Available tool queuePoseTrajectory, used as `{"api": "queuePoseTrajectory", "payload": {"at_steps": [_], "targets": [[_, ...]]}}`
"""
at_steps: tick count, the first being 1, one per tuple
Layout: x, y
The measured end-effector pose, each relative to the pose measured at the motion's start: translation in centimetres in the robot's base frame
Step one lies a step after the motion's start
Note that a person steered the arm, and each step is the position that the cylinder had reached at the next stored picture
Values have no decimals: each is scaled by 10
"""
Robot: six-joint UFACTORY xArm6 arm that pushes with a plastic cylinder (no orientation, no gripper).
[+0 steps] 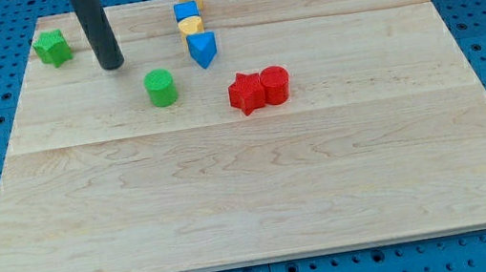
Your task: Place the green circle parallel to the red star
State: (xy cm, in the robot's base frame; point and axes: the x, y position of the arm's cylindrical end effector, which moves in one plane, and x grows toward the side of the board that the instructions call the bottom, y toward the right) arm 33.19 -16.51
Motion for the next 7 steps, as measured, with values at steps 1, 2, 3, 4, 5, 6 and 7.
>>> {"api": "queuePoseTrajectory", "payload": {"at_steps": [1, 2, 3, 4, 5, 6, 7], "targets": [[18, -15], [66, 34], [116, 20], [67, 10], [17, 15], [13, 25], [12, 65]]}}
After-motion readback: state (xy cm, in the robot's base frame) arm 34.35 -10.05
